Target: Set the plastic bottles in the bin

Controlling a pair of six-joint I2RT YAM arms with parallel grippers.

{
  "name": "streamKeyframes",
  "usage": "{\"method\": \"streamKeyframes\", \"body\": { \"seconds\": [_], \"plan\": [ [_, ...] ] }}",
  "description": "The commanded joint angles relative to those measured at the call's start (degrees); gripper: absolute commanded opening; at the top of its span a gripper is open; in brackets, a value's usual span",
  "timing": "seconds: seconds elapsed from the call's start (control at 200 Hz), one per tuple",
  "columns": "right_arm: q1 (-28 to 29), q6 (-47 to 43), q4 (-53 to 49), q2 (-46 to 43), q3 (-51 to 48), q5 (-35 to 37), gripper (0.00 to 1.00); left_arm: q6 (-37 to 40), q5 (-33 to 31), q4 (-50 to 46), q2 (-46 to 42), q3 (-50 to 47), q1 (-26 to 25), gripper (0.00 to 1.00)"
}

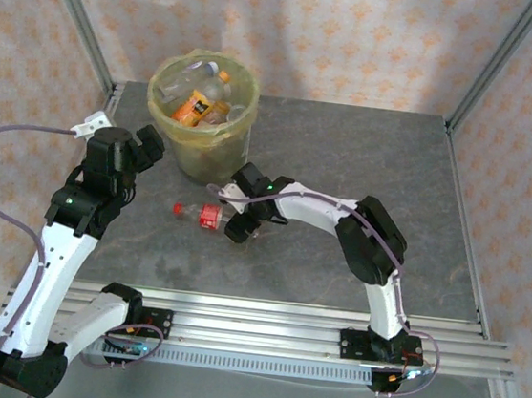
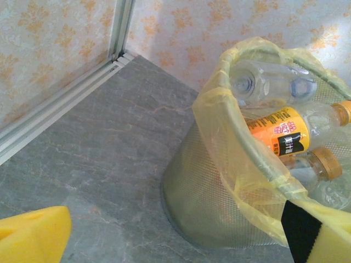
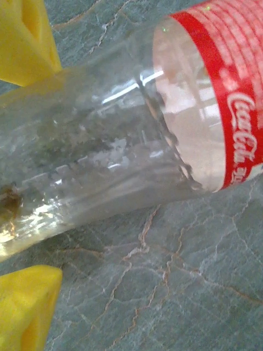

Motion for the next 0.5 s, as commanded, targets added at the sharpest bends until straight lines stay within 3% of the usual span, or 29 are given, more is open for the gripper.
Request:
{"method": "streamKeyframes", "body": {
  "seconds": [0.0, 0.49],
  "plan": [
    [1.30, 0.55, -1.01, -1.07, -0.12, 4.46, 0.82, -1.18, -2.70, -0.84, -0.80, 0.18, 0.20, 1.00],
    [3.65, 0.47, -3.73, 1.30, 2.04, 2.63, 0.57, -0.74, -4.60, -1.37, -1.24, 1.11, 0.21, 1.00]
  ]
}}
